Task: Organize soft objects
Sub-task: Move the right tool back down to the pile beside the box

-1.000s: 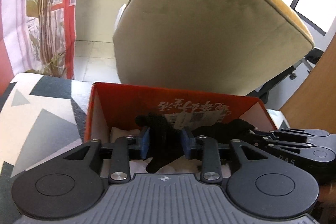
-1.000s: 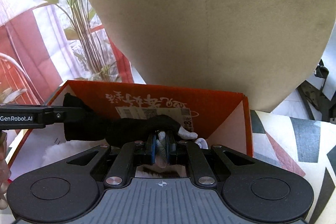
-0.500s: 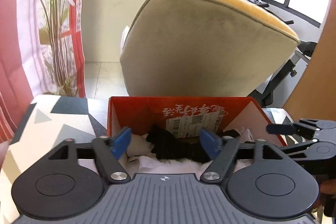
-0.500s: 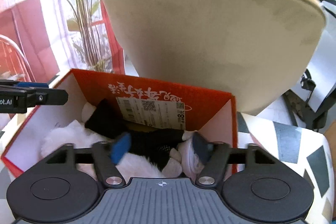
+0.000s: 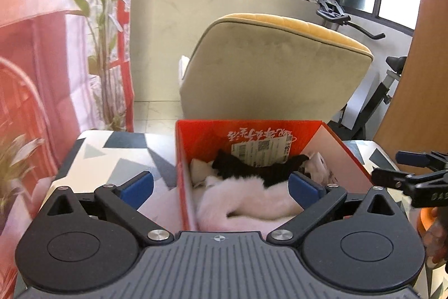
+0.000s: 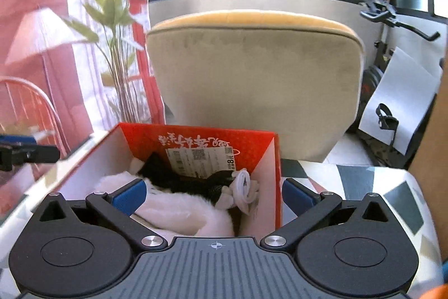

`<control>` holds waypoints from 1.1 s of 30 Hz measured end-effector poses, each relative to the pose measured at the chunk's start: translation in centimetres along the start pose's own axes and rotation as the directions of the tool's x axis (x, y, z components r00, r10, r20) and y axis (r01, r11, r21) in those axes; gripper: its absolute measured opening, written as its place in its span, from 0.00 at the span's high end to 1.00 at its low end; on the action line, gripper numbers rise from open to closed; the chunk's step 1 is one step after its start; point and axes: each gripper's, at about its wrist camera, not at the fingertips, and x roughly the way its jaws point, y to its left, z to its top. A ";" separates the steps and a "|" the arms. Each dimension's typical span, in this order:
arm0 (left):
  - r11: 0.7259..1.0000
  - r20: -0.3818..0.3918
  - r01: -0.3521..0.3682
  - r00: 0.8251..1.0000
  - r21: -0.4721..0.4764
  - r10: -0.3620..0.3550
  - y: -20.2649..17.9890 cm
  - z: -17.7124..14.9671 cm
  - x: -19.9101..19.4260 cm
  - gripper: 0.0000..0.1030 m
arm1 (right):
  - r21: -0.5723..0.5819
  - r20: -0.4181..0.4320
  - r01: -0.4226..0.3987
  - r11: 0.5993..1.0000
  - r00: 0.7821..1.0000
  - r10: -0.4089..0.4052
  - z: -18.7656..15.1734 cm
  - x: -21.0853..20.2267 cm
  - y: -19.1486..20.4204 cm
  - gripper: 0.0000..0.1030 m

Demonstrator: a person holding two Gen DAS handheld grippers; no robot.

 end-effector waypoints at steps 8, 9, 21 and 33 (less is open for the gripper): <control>1.000 -0.016 0.011 1.000 -0.028 -0.012 -0.1 -4.5 -3.9 0.00 | 0.051 0.041 -0.023 0.998 0.999 0.021 -3.7 -5.1 0.1 0.00; 0.999 -0.022 0.017 1.000 -0.032 -0.018 -0.1 -5.1 -4.2 0.00 | 0.049 0.042 -0.024 0.999 0.999 0.022 -4.3 -5.5 0.2 0.00; 0.998 -0.122 -0.033 0.992 -0.053 0.027 0.5 -12.5 -4.6 0.00 | 0.041 0.090 0.010 0.999 0.996 -0.014 -12.5 -9.3 2.4 0.00; 0.996 -0.199 0.034 0.979 -0.082 -0.049 -0.8 -15.3 -3.6 0.03 | 0.101 -0.020 0.019 0.995 1.000 -0.017 -18.3 -8.7 2.4 0.00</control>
